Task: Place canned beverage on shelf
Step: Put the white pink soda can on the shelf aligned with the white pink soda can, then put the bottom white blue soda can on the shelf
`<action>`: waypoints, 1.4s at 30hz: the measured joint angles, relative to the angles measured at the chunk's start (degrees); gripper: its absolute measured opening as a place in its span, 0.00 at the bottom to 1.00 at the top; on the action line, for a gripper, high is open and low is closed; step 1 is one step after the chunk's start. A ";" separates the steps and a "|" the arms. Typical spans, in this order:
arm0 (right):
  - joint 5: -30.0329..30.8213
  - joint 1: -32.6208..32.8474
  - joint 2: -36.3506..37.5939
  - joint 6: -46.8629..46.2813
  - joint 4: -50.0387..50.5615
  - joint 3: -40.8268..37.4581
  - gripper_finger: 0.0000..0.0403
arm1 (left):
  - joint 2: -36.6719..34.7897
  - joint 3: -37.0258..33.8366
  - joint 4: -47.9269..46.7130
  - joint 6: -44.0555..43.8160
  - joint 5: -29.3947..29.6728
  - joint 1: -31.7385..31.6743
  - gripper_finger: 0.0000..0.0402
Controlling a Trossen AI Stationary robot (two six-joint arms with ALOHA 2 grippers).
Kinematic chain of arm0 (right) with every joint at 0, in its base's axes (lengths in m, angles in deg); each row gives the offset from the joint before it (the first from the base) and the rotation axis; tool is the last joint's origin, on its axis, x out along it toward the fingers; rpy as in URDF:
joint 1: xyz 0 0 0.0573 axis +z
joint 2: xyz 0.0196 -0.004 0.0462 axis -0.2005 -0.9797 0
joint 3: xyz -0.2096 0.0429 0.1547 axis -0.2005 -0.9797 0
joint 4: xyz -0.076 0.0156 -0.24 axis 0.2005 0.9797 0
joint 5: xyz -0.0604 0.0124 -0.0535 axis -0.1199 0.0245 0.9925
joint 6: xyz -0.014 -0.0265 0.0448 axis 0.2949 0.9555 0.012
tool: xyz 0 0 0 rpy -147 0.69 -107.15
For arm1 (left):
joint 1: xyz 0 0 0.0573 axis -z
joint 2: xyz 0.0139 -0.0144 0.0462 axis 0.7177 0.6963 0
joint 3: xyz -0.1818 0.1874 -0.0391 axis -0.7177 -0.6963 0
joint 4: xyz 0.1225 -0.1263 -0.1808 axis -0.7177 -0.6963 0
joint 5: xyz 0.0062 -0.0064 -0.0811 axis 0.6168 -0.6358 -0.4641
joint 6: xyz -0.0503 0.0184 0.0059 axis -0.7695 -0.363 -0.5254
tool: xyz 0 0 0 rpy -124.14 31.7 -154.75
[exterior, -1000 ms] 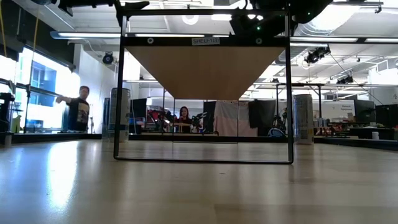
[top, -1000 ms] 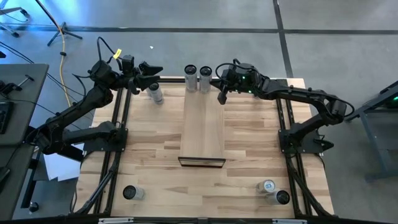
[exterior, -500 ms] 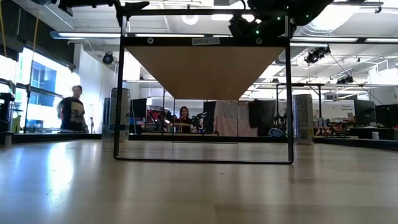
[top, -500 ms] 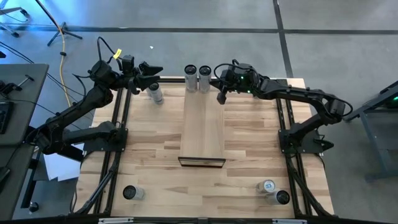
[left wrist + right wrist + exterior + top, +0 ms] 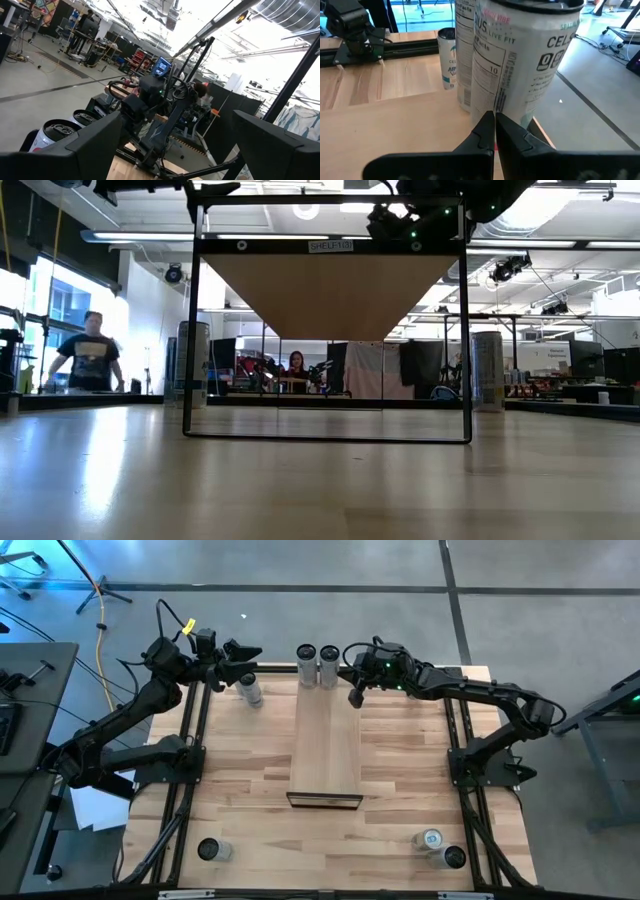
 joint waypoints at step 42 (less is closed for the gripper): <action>5.95 -5.38 6.95 0.32 1.73 0.00 0.00 | 0.12 0.01 -0.02 4.56 0.11 0.79 0.86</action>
